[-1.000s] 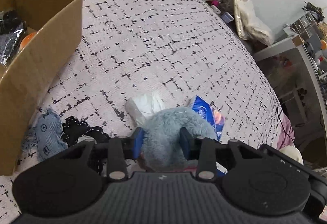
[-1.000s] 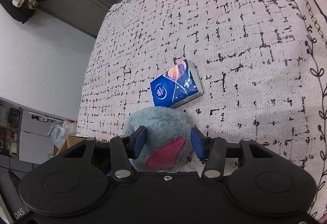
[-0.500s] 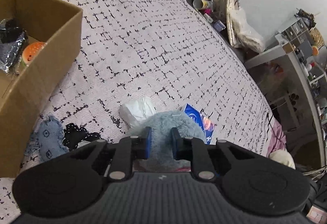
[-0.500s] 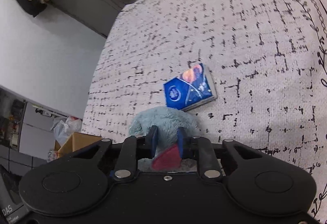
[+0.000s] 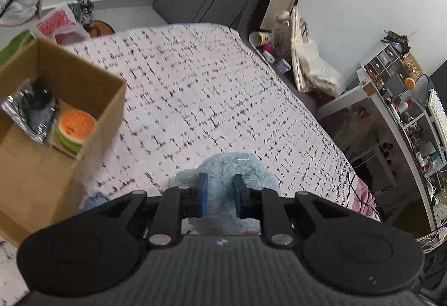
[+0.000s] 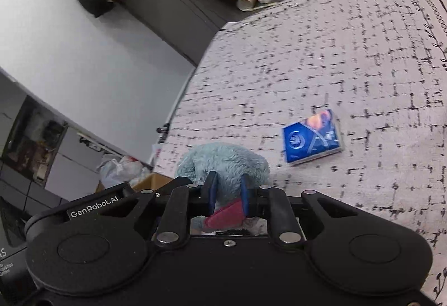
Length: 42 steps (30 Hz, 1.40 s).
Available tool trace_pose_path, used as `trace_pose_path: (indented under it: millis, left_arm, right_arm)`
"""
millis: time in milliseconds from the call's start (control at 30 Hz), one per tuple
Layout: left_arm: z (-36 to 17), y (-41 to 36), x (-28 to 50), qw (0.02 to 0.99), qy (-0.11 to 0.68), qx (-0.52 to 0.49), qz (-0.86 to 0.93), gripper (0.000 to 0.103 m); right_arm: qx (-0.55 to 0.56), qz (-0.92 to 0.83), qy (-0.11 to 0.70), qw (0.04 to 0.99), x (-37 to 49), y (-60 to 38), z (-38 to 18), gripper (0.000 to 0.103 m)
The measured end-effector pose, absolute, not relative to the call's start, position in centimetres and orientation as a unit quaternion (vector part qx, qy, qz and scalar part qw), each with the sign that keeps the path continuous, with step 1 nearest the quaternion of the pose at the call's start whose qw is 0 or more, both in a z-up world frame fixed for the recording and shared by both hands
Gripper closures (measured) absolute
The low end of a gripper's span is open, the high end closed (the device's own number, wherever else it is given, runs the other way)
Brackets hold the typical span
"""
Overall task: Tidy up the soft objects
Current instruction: 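Lift the blue plush with both tools and carry it over the box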
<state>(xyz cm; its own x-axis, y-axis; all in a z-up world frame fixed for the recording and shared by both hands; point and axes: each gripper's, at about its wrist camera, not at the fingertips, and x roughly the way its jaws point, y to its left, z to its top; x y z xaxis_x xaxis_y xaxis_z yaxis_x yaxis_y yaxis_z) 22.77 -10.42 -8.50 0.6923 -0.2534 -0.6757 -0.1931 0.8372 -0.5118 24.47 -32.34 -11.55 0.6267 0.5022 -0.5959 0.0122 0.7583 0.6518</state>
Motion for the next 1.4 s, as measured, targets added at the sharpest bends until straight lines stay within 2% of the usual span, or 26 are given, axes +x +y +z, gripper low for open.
trace_pose_path:
  millis: [567,1400]
  left_arm:
    - [-4.3,-5.8,18.8,0.895,0.345,-0.283,0.003,0.085]
    - [-4.5,2.3,15.8,0.887,0.328,-0.323,0.034,0.085]
  right_arm:
    - [0.304,0.215,0.359,0.856,21.9,-28.1,-8.0,0.086]
    - [0.260,0.281,0.353,0.854,20.1,-20.6,-7.4,0.086]
